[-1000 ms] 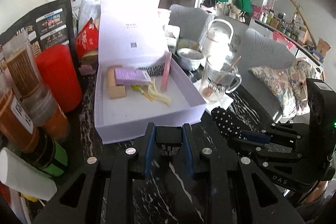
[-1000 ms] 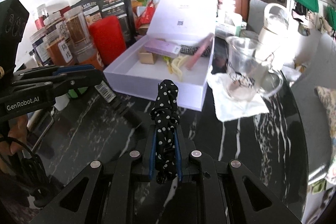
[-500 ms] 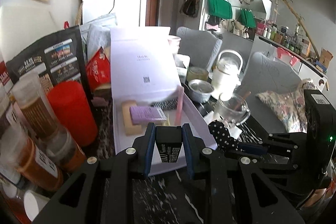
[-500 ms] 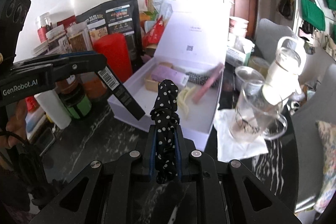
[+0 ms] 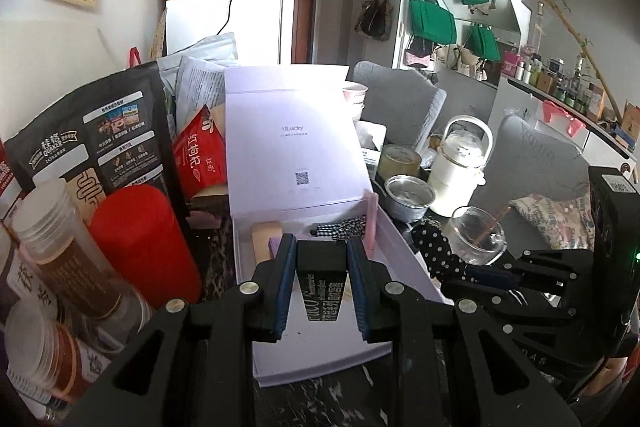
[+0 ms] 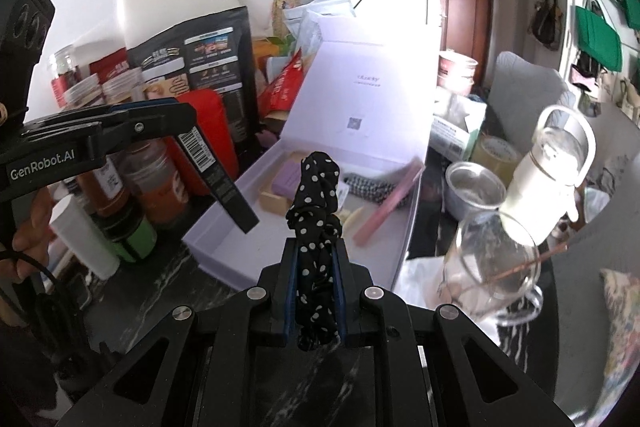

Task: Organize rigid objects
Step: 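Carry the lip-gloss box and scrunchie over the white box with both tools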

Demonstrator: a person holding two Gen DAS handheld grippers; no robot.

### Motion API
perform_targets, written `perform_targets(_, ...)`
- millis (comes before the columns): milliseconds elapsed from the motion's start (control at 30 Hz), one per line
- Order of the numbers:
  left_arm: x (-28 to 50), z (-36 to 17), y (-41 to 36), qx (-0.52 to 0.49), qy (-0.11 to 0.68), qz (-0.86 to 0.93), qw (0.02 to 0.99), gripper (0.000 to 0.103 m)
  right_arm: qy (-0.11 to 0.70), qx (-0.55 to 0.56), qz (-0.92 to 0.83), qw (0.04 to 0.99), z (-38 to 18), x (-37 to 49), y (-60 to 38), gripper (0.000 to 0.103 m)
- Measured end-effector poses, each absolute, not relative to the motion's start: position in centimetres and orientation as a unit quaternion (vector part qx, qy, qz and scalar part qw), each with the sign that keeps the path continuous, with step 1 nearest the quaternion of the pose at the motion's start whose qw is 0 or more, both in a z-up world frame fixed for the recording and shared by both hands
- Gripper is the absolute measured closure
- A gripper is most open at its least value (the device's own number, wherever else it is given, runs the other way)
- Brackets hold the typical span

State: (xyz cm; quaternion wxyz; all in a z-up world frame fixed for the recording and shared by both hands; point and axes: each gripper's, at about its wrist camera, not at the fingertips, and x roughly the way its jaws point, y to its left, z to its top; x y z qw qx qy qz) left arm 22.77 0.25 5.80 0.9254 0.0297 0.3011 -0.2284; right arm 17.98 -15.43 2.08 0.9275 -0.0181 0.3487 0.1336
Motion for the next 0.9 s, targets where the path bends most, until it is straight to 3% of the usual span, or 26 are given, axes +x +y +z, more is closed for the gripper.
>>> perform_targets(900, 29.4, -1.8, -0.5, 0.026, 0.389, -0.221, 0.894, 0.077, 0.426, -0.041, 0.126, 0.895, -5.2, 26.8, -14.6, 0.087)
